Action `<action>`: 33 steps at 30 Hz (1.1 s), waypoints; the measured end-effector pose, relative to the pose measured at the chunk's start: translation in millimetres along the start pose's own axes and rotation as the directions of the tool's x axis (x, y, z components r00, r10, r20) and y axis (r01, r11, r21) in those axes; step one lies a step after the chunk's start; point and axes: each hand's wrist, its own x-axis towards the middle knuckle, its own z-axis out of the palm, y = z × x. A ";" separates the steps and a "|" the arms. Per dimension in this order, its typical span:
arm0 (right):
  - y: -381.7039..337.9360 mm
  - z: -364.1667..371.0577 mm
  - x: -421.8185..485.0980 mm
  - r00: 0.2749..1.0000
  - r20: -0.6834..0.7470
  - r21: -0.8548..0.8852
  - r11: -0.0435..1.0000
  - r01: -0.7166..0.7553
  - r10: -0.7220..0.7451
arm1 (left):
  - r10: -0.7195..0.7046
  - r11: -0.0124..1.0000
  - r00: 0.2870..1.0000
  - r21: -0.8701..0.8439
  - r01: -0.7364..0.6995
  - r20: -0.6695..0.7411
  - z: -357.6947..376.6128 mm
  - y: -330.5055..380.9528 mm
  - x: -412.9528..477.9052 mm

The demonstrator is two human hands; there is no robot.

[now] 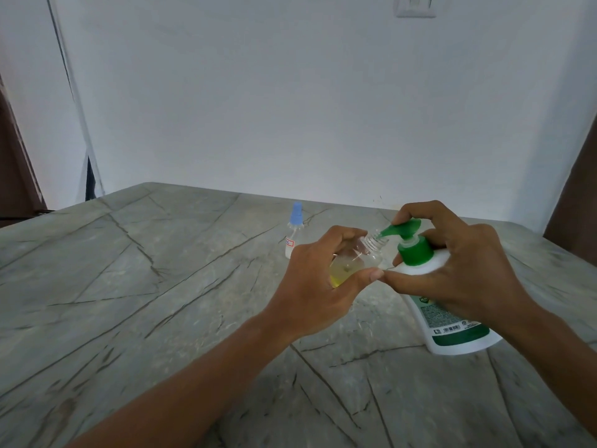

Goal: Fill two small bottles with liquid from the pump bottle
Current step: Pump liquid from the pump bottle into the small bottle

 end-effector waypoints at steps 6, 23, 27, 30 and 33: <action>2.3 0.1 -0.6 0.999 0.038 0.033 0.999 -0.030 0.029 | -0.008 1.000 1.000 -0.005 0.007 -0.011 -1.5 1.6 1.0; -3.1 -0.6 1.3 0.999 0.028 0.028 0.999 -0.029 0.028 | -0.003 1.000 1.000 0.023 0.003 0.003 -2.0 -0.3 1.1; -4.3 -1.5 2.3 0.999 0.022 0.033 0.999 -0.039 0.039 | -0.005 0.999 1.000 0.044 0.004 0.021 -1.7 -2.9 -0.3; -4.0 -0.9 2.1 0.999 0.025 0.027 0.999 -0.031 0.030 | -0.005 1.000 1.000 0.028 0.004 0.017 -1.5 -1.9 0.1; -1.4 0.8 0.3 0.998 0.052 0.043 0.998 -0.040 0.038 | -0.010 1.000 1.000 0.016 0.010 -0.003 -2.4 -0.6 1.7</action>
